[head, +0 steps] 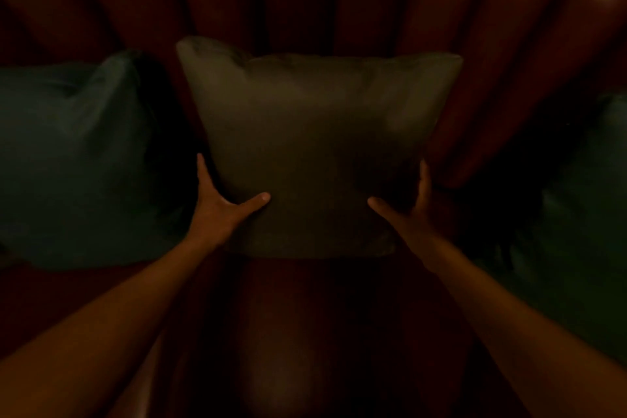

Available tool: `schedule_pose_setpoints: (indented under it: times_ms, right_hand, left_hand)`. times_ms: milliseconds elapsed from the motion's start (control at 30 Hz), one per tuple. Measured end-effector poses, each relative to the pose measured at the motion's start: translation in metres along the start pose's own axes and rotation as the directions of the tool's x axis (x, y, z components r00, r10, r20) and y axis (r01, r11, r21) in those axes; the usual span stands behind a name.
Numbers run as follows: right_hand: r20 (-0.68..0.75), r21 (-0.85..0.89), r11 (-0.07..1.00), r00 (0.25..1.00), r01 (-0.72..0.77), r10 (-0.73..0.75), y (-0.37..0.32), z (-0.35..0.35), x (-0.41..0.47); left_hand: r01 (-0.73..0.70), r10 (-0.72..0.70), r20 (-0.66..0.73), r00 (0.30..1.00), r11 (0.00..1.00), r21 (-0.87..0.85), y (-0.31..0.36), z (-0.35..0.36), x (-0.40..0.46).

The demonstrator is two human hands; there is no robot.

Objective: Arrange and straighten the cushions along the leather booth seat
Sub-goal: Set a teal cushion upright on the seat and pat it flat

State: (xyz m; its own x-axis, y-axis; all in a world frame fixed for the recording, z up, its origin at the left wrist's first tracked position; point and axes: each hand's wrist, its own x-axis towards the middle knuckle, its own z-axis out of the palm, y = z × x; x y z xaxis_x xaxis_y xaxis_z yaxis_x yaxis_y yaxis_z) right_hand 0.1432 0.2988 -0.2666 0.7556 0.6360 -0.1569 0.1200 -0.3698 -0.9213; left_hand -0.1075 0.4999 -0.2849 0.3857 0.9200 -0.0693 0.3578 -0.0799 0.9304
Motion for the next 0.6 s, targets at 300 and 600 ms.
schedule_pose_setpoints:
  times_ms: [300,600]
  right_hand:
    - [-0.136,-0.195,0.980,0.988,0.049,-0.077,-0.003,0.022,0.009]
    - [-0.188,-0.113,0.990,0.976,0.089,-0.109,-0.009,0.017,0.014]
  left_hand:
    - [-0.122,0.123,0.093,0.988,0.992,-0.013,-0.005,0.000,0.026]
    - [-0.173,0.177,0.053,0.983,0.983,-0.062,0.017,-0.008,0.026]
